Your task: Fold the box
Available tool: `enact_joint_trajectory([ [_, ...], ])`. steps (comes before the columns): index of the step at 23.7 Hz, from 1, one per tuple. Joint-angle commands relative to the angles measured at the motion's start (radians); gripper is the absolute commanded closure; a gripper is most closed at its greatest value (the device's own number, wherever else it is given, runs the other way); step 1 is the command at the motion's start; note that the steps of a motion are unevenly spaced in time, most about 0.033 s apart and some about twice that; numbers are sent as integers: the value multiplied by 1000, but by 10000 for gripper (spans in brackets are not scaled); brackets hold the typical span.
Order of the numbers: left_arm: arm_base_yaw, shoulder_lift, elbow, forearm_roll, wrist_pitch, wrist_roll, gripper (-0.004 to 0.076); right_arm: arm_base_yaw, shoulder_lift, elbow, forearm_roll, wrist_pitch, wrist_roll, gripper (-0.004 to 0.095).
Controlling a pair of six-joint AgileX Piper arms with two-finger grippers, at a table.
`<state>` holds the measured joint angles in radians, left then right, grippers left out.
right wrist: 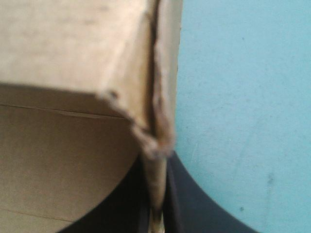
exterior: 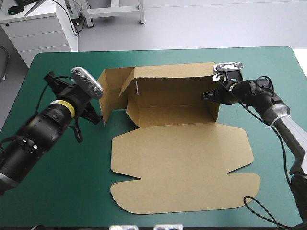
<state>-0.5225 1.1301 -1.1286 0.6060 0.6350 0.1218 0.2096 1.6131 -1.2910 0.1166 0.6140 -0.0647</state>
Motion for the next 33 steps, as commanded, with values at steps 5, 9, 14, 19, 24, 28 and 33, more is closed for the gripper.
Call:
enact_joint_trajectory([
  [5, 552, -26, -24, -910, -121, 504, 708, -10, -23, -22, -12, 28, 14, 922],
  [9, 845, 1, -22, -1272, -47, 585, 708, -10, -23, -22, -6, 30, 18, 922],
  [14, 972, 103, 5, -1488, 26, 606, 708, -10, -23, -44, -6, 104, 57, 921],
  [19, 972, 156, 5, -1581, 20, 662, 708, -10, -23, -252, -10, 399, 65, 921],
  [24, 970, 179, 5, -1579, -3, 662, 708, -10, -41, -361, 15, 634, 74, 921],
  [28, 970, 194, 5, -1604, -33, 662, 708, -8, -71, -352, 92, 636, 65, 921],
  [33, 970, 199, 5, -1609, -28, 662, 709, -8, -134, -267, 107, 636, 74, 919],
])
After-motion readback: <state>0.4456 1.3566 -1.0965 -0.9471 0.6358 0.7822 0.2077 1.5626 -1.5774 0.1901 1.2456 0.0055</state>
